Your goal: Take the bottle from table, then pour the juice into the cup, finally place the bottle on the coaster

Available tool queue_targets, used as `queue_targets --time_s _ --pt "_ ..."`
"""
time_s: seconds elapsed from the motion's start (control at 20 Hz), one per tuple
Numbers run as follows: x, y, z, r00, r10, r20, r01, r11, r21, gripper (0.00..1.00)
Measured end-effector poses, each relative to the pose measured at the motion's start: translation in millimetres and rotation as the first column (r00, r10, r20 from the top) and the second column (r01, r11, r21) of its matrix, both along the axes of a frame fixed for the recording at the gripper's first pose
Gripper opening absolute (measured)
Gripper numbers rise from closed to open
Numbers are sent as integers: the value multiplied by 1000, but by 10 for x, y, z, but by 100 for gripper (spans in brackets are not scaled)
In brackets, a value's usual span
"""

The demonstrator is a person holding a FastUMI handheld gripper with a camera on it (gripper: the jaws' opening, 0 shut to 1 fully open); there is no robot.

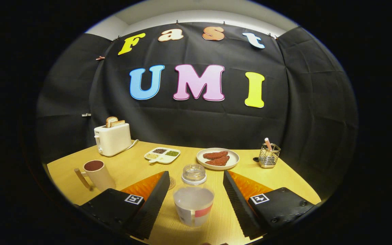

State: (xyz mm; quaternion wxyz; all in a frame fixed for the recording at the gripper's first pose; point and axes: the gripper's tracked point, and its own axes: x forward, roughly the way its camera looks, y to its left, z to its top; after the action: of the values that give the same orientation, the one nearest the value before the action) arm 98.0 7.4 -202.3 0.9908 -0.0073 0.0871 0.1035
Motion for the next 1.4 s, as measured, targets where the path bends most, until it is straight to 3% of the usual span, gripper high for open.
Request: queue_targets --time_s 0.3,0.95,1.2,1.4 --pt "36 -59 -204 1000 -22 -1 22 1000 13 97" --pt "58 20 -359 1000 15 -7 -15 999 30 96" --pt "137 74 -366 999 11 35 -13 999 40 79" --pt "174 78 -370 999 13 47 -15 1000 26 78"
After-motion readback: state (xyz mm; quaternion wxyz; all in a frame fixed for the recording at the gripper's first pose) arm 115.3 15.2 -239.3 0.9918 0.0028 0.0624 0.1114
